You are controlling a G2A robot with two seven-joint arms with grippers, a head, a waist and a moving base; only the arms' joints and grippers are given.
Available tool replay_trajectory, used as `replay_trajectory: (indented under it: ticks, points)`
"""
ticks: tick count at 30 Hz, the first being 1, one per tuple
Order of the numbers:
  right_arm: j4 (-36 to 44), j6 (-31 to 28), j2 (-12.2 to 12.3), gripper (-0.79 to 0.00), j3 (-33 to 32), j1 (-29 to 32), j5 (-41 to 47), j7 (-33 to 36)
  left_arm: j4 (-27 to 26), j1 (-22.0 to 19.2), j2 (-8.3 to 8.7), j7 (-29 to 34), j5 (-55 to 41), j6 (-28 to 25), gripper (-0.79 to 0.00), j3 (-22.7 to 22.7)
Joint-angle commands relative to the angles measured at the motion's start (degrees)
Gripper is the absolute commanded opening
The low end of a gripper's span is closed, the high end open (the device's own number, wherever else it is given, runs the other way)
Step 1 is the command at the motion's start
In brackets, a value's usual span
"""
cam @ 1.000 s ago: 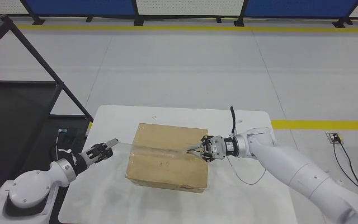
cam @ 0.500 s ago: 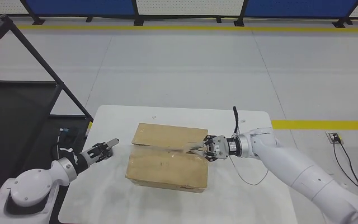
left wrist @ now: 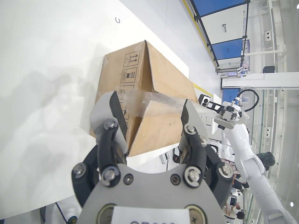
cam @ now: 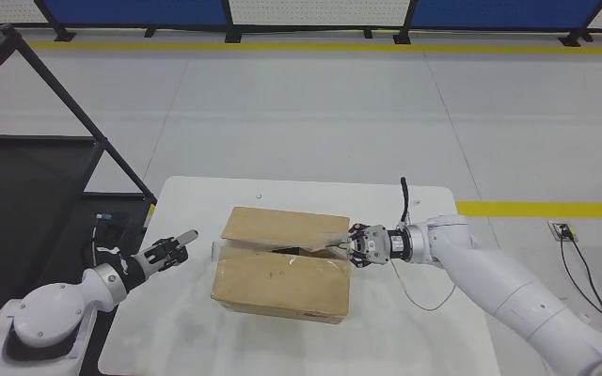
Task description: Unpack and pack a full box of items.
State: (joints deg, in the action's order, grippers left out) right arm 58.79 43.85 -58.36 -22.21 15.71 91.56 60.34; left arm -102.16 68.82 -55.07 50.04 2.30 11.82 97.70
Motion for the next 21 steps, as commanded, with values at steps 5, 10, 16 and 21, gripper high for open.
replay_trajectory:
  ticks: [5, 10, 16, 21]
  points:
    - [2.07, -3.32, 0.31, -0.785, -2.47, 0.62, -5.14, 2.83, -2.13, 2.41, 0.22, -1.11, -0.79, 0.41, -0.212, 1.93]
    - [3.96, -6.69, 0.37, -0.785, -4.09, 0.91, -9.66, 5.94, -3.85, 4.38, 0.38, -0.6, -0.11, 0.69, -0.209, 1.6]
    - [5.8, -12.39, 0.17, -0.785, -5.11, 0.2, -18.2, 8.36, -6.34, 7.28, 0.21, -1.47, -2.0, 1.89, -0.068, 0.12]
    - [4.71, -14.86, -0.33, -0.785, -5.48, -0.39, -23.06, 10.32, -6.29, 7.46, -0.02, -3.69, -1.9, 3.89, 0.0, -2.54]
